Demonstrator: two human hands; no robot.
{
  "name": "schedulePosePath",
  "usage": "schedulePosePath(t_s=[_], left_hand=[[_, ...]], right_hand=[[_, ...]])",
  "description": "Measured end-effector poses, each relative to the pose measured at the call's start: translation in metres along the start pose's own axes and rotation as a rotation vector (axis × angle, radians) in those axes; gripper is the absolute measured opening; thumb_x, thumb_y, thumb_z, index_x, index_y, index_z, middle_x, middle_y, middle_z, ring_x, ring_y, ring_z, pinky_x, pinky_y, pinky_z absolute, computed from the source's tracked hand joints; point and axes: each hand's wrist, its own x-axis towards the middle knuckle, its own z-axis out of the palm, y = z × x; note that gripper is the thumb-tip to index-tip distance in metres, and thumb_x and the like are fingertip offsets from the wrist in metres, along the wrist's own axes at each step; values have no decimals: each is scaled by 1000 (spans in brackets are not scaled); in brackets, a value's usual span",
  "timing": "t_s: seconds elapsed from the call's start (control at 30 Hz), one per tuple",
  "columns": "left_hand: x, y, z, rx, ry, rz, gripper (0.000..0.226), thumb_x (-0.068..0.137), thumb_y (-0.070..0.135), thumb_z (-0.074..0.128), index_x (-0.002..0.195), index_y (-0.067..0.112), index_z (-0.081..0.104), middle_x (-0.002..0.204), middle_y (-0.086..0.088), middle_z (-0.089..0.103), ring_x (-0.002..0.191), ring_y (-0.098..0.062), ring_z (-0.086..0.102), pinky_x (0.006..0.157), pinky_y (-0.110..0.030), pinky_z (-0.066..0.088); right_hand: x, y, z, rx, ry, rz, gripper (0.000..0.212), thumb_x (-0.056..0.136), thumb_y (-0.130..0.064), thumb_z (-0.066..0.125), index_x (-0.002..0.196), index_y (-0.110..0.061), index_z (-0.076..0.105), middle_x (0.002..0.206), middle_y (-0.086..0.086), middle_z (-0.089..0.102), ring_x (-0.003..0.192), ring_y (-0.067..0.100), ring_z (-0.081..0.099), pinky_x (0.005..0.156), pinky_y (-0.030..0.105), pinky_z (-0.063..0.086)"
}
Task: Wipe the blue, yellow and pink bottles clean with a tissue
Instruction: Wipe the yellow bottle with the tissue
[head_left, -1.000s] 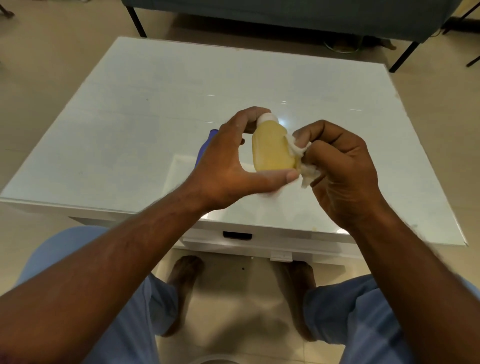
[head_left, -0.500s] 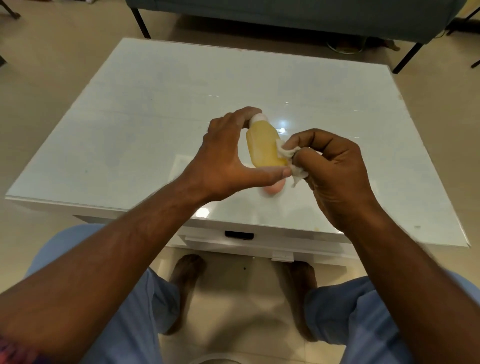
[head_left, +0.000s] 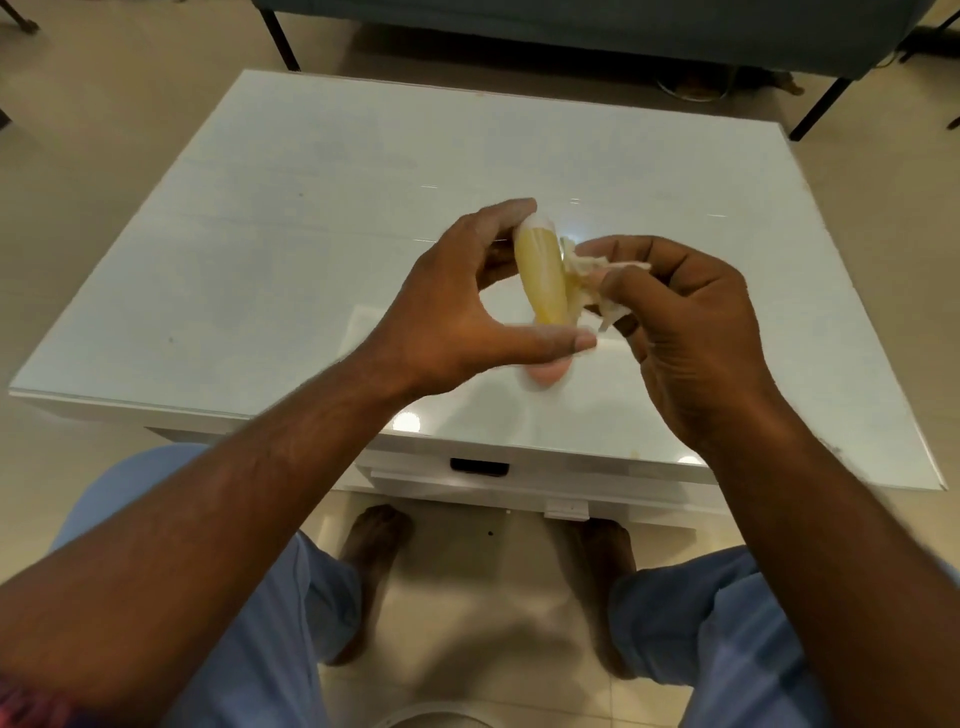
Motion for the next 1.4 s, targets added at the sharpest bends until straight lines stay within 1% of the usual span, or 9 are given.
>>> schedulePosePath(t_s=[0.13,0.3,0.47,0.67,0.8,0.9,1.1,1.23,1.4], left_hand=[[-5,-2,11,167,-144,70,105,59,63,88,146,22,45,137,6,51,127,-15,53,105,-34,51],[0,-3,1,180,-28,37,116,56,67,83,150,14,42,135,3,51,122,-12,55,102,-26,52],[-11,7,16,225,-165,65,125,58,67,85,158,21,26,139,11,53,122,-9,56,96,-21,53],[-10,1,12,264,-163,-15,142,57,73,80,162,21,0,134,13,56,121,-11,55,97,-24,53],[-14,3,17,329,-224,-2,142,60,69,83,161,25,-6,143,12,50,113,-5,50,95,-18,45],[-13,3,17,316,-196,-4,143,60,66,85,161,23,-7,132,17,51,104,0,54,88,-7,43],[-8,-2,5,406,-164,-2,143,60,71,82,161,22,-8,147,6,48,118,-9,51,100,-33,52],[-17,9,15,510,-284,62,145,61,74,79,159,24,-14,156,2,42,129,-13,47,105,-31,45],[-11,5,4,489,-186,7,145,59,77,78,160,24,-11,150,3,45,125,-15,50,101,-40,52]], right_hand=[[-2,-2,0,-223,-38,-179,18,97,-8,71,111,-13,81,109,2,80,105,18,75,92,40,63],[-12,-6,4,-298,-246,-300,32,85,4,65,90,-24,80,93,-3,73,86,17,70,69,27,58],[-4,2,-2,-396,-80,-295,25,93,-2,66,103,-18,82,102,-1,74,97,14,72,78,34,62],[-9,-1,-5,-436,-272,-335,29,83,-4,61,89,-23,83,90,-1,70,86,15,67,66,25,54],[-6,5,-3,-483,-141,-308,29,91,-3,64,102,-21,83,98,1,72,91,14,70,73,24,57],[-3,2,-3,-491,-151,-286,30,89,-5,61,99,-22,84,97,-1,73,92,12,69,72,19,54],[-11,1,0,-455,-258,-315,26,83,-14,61,90,-27,82,90,-6,69,85,8,65,68,12,47],[-3,2,-1,-496,-123,-285,27,86,-13,61,95,-31,80,92,-9,71,87,7,68,71,22,54],[-11,-2,-4,-489,-325,-262,24,79,-26,59,84,-32,82,87,-11,68,86,11,67,67,21,52]])
